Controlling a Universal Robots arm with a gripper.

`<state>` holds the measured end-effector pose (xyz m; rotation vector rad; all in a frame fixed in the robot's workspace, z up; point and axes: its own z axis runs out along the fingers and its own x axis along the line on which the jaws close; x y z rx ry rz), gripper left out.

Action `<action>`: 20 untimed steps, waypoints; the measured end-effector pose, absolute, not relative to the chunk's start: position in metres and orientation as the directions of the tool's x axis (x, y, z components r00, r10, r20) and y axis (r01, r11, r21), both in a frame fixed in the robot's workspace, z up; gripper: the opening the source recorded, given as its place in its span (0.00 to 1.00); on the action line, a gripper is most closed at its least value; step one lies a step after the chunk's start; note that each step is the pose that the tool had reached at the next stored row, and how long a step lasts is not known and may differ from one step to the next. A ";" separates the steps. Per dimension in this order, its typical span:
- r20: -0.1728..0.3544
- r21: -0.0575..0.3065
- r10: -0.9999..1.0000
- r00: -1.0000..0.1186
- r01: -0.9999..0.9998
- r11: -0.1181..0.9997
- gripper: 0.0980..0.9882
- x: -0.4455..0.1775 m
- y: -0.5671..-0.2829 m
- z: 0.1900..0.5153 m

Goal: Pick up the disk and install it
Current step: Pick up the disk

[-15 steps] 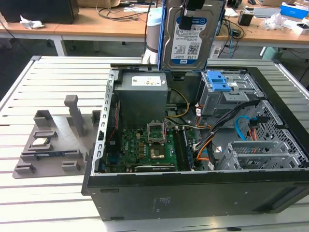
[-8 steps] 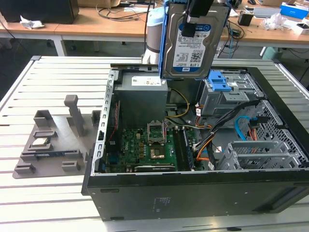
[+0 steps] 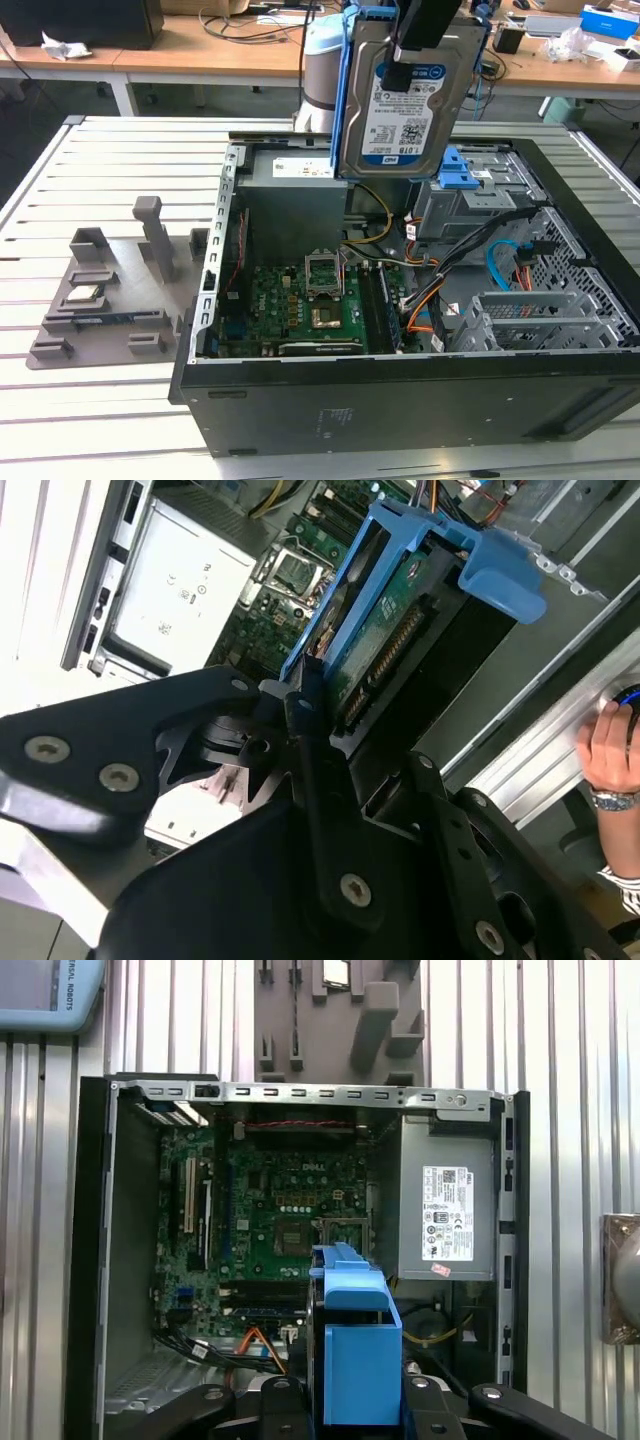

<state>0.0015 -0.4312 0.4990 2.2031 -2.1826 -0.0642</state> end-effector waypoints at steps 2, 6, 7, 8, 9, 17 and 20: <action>-0.001 0.057 -1.000 0.009 -0.998 -0.009 0.30 0.001 -0.438 0.499; 0.000 0.057 -1.000 0.009 -0.998 -0.009 0.30 0.001 -0.450 0.499; 0.000 0.057 -1.000 0.009 -0.998 -0.009 0.30 0.001 -0.454 0.498; 0.000 0.057 -1.000 0.009 -0.998 -0.009 0.30 0.001 -0.456 0.498; 0.001 0.057 -1.000 0.009 -0.998 -0.009 0.30 0.001 -0.458 0.498; 0.003 0.057 -1.000 0.009 -0.998 -0.009 0.30 0.002 -0.486 0.498; 0.004 0.057 -1.000 0.009 -0.998 -0.009 0.30 0.001 -0.493 0.498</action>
